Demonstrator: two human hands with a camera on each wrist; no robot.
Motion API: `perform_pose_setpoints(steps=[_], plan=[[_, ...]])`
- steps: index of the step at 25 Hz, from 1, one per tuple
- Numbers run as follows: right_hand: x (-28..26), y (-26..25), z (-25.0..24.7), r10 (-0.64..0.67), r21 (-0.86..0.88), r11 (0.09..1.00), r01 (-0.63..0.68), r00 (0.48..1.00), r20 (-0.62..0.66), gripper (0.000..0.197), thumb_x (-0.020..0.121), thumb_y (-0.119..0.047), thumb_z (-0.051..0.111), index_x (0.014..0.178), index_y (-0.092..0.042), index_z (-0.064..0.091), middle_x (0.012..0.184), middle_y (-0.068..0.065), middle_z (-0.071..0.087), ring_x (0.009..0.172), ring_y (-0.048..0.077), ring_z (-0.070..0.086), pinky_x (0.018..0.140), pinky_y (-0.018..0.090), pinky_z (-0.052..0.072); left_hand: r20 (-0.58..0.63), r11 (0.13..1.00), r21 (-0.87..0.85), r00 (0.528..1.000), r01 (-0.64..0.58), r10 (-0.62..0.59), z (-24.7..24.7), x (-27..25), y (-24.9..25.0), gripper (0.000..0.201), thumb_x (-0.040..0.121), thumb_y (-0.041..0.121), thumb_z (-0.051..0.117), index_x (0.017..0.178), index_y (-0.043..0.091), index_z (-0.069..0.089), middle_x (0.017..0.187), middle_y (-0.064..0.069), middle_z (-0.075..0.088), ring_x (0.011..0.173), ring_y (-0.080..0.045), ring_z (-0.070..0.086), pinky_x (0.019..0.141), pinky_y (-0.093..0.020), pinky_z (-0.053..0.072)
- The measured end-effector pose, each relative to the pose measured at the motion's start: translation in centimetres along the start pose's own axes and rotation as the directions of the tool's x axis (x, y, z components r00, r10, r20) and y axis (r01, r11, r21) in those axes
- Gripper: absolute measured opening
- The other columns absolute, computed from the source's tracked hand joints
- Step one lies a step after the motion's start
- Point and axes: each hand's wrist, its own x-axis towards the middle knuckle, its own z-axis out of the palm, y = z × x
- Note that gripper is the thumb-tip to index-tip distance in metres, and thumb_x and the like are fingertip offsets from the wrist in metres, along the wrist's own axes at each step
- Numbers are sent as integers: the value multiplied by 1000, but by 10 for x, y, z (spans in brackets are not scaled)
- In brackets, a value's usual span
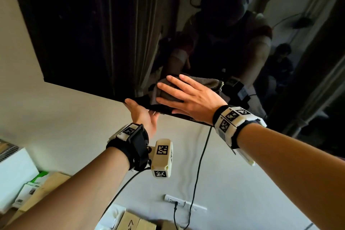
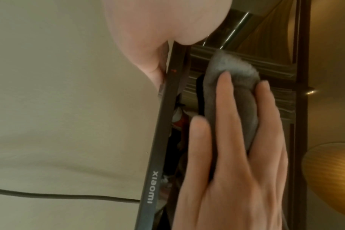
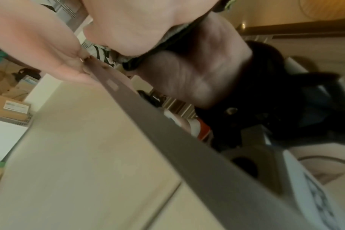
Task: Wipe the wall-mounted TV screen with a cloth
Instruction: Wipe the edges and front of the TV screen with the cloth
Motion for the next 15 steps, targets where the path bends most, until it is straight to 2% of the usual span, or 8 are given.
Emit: perform_pose_setpoints(steps=[2,5,6,8,10,11,13,15], plan=[[-44,8,-1,-8,4,1000,8,1000,0,56,101,-45,43,153,-29,29,160,7,24,147,32,23,121,46,13,-41,1000,8,999,-9,10,4,-3,-9,63,100,64,21,157,35,26,152,-8,48,129,-30,57,66,-33,61],[-74,14,-4,-27,4,1000,27,1000,0,58,100,-45,44,153,-28,28,160,7,25,146,32,20,120,48,11,8,1000,14,1000,8,-8,11,-15,-30,66,99,66,21,157,36,25,152,-8,48,125,-29,60,54,-30,60],[-69,13,-3,-22,2,1000,22,1000,0,57,100,-45,43,153,-28,28,160,7,24,146,32,19,121,48,10,19,1000,21,1000,21,-21,15,-22,-39,65,99,66,21,156,36,27,150,-6,51,122,-28,61,57,-31,61],[-58,13,-2,-15,-2,1000,15,1000,0,57,100,-46,42,153,-28,28,160,7,24,147,32,21,121,47,10,17,998,51,999,34,-35,24,-37,-50,63,100,66,21,155,36,30,147,-3,54,124,-25,60,75,-34,61],[-71,17,-3,-26,-6,1000,26,1000,11,57,101,-45,43,153,-28,28,160,7,23,147,32,21,121,46,13,-11,997,61,999,38,-37,27,-42,-56,63,100,64,22,155,35,30,150,-4,51,130,-25,56,94,-36,54],[-86,20,-5,-28,0,1000,28,1000,14,57,101,-44,43,153,-28,27,160,7,23,147,32,20,121,47,13,-12,998,45,999,43,-42,27,-41,-56,64,101,64,22,155,31,32,150,-6,50,132,-26,55,98,-38,52],[-115,25,-10,-40,1,999,40,999,28,56,102,-42,43,154,-28,26,160,6,22,146,31,20,121,47,14,-8,997,15,998,70,-70,27,-37,-58,69,101,63,21,153,21,37,148,-11,52,131,-29,55,96,-40,52],[-116,25,-11,-30,-6,1000,30,999,32,55,102,-43,43,153,-29,26,160,6,23,146,31,22,121,45,16,1,997,11,997,82,-82,27,-39,-62,70,101,63,20,152,20,39,145,-10,54,127,-29,58,84,-38,57]])
